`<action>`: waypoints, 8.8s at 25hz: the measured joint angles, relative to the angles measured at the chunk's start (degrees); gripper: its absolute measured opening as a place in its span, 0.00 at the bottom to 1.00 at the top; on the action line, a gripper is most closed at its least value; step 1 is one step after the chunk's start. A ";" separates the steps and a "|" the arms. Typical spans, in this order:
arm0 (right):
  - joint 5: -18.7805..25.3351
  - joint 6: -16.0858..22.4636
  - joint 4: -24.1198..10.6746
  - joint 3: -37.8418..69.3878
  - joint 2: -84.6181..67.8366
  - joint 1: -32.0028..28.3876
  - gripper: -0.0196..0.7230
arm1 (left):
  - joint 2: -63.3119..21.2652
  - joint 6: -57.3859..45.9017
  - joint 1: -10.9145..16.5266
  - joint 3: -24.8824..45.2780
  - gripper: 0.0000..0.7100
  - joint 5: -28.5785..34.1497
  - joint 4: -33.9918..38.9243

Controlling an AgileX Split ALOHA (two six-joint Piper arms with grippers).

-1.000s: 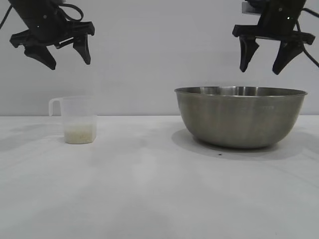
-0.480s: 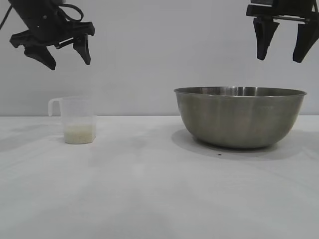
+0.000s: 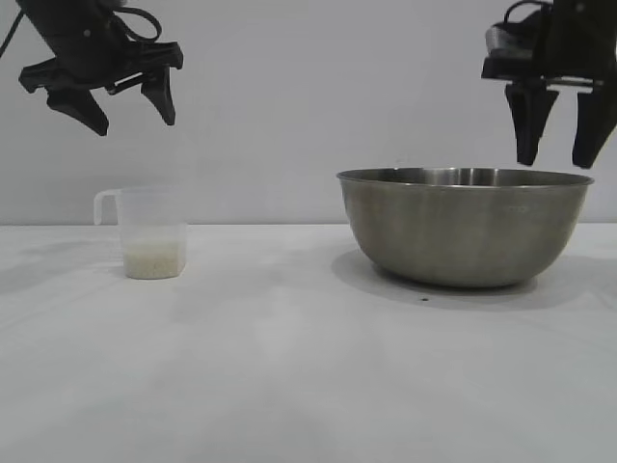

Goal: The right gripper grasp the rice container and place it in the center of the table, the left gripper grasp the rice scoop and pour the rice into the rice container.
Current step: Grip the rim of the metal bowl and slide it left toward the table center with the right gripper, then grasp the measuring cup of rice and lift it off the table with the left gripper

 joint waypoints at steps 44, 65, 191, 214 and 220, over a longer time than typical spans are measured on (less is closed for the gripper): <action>-0.38 -4.29 11.11 0.00 2.33 7.21 0.67 | 0.00 0.00 0.00 0.00 0.75 0.59 0.00; 0.12 0.84 -1.84 3.04 -15.50 0.57 0.78 | 0.00 0.00 0.00 0.00 0.75 1.44 0.00; -5.08 0.11 -1.00 79.29 -129.04 -2.06 0.73 | -31.83 -12.03 0.00 76.71 0.75 -68.78 15.03; -5.08 0.11 -1.00 79.29 -129.04 -2.06 0.67 | -17.71 -3.59 0.00 78.95 0.75 -77.44 17.44; -5.08 0.11 -1.00 79.29 -129.04 -2.06 0.67 | -17.36 -2.28 0.00 75.56 0.75 -77.44 14.78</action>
